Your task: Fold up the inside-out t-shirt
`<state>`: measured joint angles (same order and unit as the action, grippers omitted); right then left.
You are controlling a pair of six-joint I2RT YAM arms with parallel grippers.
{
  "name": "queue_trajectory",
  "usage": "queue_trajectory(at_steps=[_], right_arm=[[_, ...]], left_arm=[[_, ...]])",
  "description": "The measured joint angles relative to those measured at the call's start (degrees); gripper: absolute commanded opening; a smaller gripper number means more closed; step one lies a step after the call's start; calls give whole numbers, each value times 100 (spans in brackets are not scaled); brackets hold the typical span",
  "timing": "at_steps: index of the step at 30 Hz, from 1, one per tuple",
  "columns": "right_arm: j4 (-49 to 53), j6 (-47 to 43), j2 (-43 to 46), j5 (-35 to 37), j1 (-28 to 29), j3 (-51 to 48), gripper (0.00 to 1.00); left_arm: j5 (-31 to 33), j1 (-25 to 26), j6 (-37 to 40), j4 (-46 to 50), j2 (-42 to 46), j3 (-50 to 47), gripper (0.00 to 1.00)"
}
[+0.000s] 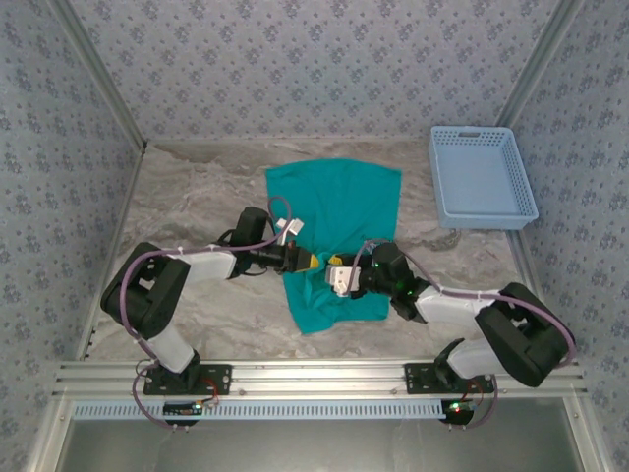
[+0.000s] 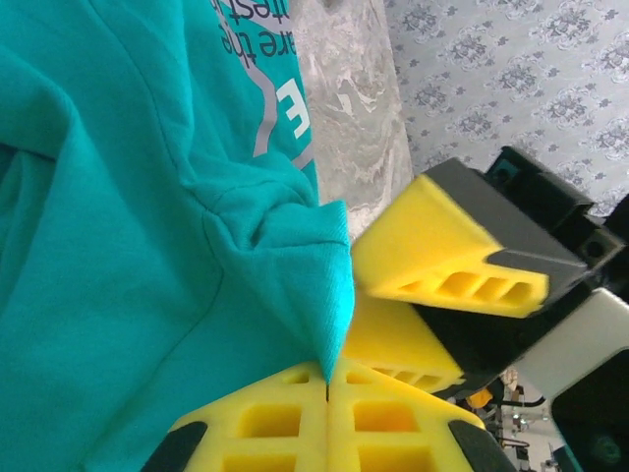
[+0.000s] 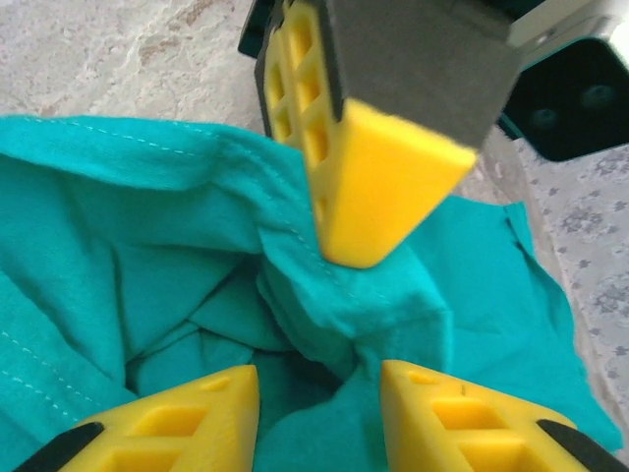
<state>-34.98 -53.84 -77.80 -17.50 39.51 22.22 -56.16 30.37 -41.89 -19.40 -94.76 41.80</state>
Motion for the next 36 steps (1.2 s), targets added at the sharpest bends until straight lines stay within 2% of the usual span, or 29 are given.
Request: queue_trajectory(at_steps=[8,10,15,24,28,31,35,36], right_arm=[[-433,68,-358,151,31,205,33],[-544,83,-402,173,46,245,27],[-588,52,-437,166,57,249,31],[-264,-221,-437,76,57,345,31],[-146,-326,-474,76,79,393,15],[-118,-367,-492,83,98,393,15],[-118,-374,-494,127,105,396,0],[-118,-367,-494,125,116,398,0]], left_arm=[[-92,17,-264,-125,-232,0,4],[-107,28,-352,-164,-328,0,4],[-125,50,-577,-363,-396,2,3],[-131,81,-688,-442,-396,4,2],[-118,76,-728,-446,-393,4,2],[-105,76,-728,-442,-393,4,5],[-52,83,-579,-223,-387,28,11],[-7,87,-501,-111,-387,48,13]])
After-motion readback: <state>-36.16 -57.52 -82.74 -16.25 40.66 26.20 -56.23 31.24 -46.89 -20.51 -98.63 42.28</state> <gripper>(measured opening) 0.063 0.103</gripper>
